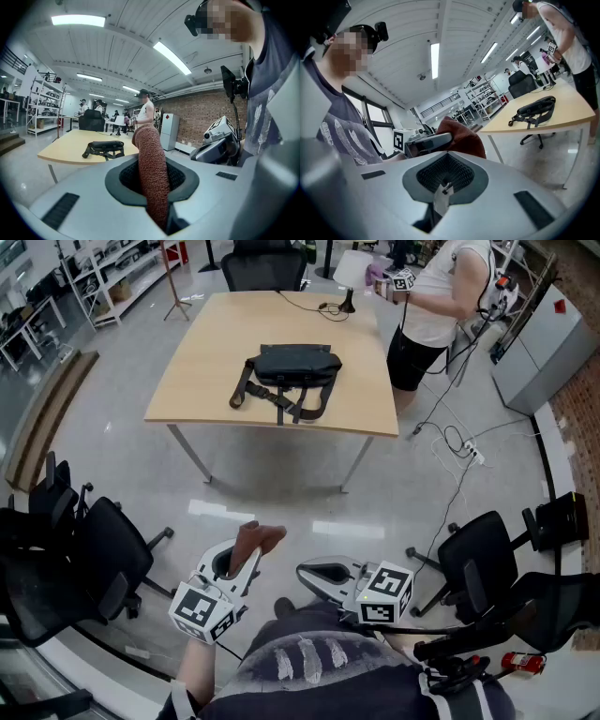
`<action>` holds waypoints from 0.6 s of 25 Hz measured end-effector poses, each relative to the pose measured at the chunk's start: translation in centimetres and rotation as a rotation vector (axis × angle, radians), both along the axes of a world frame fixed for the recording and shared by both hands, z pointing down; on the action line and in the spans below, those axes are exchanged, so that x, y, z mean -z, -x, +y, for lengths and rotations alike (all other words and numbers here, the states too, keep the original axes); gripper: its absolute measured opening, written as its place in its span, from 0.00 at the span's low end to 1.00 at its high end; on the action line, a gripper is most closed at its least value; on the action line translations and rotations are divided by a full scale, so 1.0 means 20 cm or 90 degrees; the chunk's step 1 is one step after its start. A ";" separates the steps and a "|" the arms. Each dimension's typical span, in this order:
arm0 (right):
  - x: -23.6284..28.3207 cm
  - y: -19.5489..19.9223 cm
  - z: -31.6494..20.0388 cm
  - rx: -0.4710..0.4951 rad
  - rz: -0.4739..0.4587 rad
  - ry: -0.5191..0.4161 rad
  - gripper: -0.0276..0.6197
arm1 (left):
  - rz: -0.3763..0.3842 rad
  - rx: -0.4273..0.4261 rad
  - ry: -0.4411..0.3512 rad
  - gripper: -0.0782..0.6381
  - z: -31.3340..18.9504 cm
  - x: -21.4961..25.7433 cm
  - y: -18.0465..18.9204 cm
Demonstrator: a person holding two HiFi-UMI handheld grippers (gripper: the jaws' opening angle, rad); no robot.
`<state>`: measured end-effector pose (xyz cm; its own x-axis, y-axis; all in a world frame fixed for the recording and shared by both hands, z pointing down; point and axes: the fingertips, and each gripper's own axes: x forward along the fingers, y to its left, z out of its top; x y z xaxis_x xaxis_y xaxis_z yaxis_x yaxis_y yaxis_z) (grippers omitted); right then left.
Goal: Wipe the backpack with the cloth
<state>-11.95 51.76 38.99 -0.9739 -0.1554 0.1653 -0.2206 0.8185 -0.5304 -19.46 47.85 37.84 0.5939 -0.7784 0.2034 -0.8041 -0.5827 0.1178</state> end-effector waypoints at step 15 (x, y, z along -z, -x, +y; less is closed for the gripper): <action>0.00 -0.51 -0.60 0.009 -0.036 0.057 0.05 | -0.027 0.002 0.054 0.19 -0.60 0.02 -0.58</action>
<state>-1.84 39.66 39.03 -0.9840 -0.1286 0.1234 -0.1775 0.7701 -0.6127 -7.94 35.92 37.47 0.5812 -0.7591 0.2933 -0.8110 -0.5701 0.1318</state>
